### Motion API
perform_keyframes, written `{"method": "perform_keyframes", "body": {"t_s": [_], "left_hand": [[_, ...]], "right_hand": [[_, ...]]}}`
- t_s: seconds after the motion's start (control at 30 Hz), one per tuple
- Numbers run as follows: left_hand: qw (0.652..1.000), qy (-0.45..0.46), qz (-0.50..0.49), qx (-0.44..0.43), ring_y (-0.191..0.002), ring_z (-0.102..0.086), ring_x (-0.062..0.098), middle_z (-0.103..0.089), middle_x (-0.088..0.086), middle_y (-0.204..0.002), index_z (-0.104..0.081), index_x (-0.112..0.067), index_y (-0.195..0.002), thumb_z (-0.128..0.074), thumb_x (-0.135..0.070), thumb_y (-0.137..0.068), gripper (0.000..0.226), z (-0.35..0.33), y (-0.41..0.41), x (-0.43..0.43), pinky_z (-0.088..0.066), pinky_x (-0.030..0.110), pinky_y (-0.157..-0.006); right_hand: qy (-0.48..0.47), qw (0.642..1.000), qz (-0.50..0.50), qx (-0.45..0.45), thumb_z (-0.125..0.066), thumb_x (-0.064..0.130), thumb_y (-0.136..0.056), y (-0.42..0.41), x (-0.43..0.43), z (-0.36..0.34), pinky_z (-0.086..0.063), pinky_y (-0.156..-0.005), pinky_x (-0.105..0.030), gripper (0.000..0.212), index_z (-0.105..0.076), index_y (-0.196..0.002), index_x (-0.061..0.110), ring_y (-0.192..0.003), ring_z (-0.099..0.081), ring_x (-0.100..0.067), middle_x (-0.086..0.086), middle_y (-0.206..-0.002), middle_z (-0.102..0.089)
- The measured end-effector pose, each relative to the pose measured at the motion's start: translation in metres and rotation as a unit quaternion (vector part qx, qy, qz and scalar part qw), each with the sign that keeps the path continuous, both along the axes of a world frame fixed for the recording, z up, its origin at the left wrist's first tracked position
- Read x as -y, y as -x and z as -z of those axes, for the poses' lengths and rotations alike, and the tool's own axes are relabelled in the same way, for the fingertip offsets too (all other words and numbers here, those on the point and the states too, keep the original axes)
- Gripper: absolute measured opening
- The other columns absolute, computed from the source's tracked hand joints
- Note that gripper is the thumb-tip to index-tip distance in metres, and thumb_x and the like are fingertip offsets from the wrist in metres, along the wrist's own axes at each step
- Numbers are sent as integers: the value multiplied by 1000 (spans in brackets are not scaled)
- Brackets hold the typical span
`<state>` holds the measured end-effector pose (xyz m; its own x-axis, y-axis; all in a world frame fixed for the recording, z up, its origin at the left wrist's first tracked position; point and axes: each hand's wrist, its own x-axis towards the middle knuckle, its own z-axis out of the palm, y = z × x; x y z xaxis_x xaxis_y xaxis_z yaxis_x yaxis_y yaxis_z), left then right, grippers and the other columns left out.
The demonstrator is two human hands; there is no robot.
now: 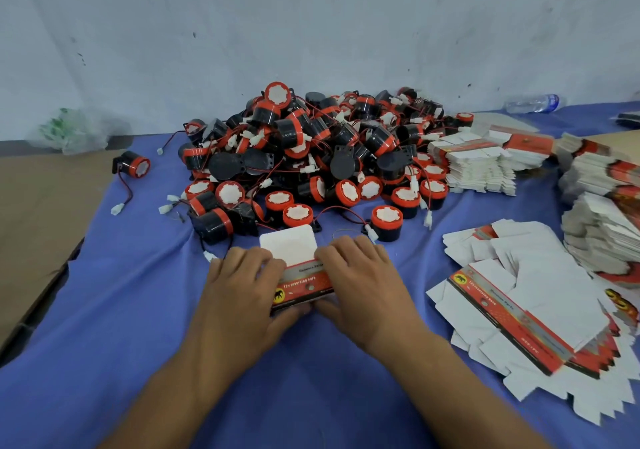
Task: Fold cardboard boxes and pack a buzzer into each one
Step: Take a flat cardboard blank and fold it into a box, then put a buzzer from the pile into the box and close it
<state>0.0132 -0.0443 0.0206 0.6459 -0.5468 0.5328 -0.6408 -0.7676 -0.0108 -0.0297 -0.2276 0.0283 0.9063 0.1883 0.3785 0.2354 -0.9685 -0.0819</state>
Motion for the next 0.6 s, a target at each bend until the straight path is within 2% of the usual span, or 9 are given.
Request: {"method": "perform_keyframes", "body": {"t_s": [0.1,0.17,0.23,0.3,0.37,0.4,0.5,0.53,0.6], "left_hand": [[999,23,-26,-35,-78,-51,28,-60,9,-95,-67,-9,-92,-78,-50,-73,46,0,7,5,-49,41,-63],[993,57,-35,-93,-74,-53,29,-56,9,-98,-65,-8,-92,-87,-36,-67,44,1,12,8,-51,40,-57],[985,97,-17,-138,-72,-59,31,-52,7,-105,-62,-7,-96,-87,-18,-66,40,5,16,9,-53,41,-54],[977,137,6,-165,-80,-58,25,-50,3,-111,-60,-9,-100,-84,-14,-68,40,8,15,7,-53,34,-66],[959,191,21,-207,-89,-51,8,-50,-7,-116,-59,-15,-107,-83,-22,-72,43,7,11,3,-43,11,-80],[946,217,29,-240,-89,-50,3,-51,-12,-116,-58,-21,-108,-81,-27,-75,41,4,10,2,-43,8,-81],[884,278,51,-372,-70,-62,12,-66,-8,-99,-61,-40,-98,-74,-36,-84,19,-3,5,-3,-56,30,-66],[876,279,45,-391,-62,-61,17,-69,-2,-90,-62,-43,-95,-73,-36,-85,16,-4,3,-4,-55,33,-61],[895,255,41,-364,-61,-56,15,-68,-1,-91,-63,-38,-90,-74,-30,-85,14,-1,1,-5,-49,25,-57]], "right_hand": [[-42,998,11,-38,-66,27,-88,-3,-5,2,-44,-76,-32,36,-49,-118,16,-101,-43,-20,-1,-119,-48],[-75,995,28,-64,-65,24,-88,-3,-8,3,-30,-57,-27,31,-42,-106,16,-81,-39,-18,0,-116,-41],[-78,992,48,-86,-65,25,-86,-3,-10,7,-17,-49,-28,34,-32,-94,18,-65,-33,-21,-1,-111,-35],[-74,990,61,-102,-63,29,-87,-3,-11,11,-21,-52,-29,35,-30,-91,21,-66,-37,-24,-2,-113,-33],[-96,987,58,-113,-66,37,-86,-2,-9,14,-30,-59,-29,39,-30,-93,22,-71,-43,-23,-1,-116,-32],[-117,985,45,-120,-68,45,-84,-1,-6,14,-32,-61,-28,44,-32,-94,22,-73,-44,-20,1,-115,-33],[-217,965,-3,-144,-61,75,-74,-4,10,3,-40,-63,-22,57,-50,-98,25,-74,-46,-5,10,-100,-43],[-264,954,-9,-142,-52,81,-76,-8,18,-3,-41,-63,-24,56,-53,-96,28,-70,-48,-2,13,-91,-50],[-358,929,9,-91,-42,74,-87,-25,42,-9,-40,-65,-29,44,-55,-90,32,-69,-50,1,15,-79,-56]]}}
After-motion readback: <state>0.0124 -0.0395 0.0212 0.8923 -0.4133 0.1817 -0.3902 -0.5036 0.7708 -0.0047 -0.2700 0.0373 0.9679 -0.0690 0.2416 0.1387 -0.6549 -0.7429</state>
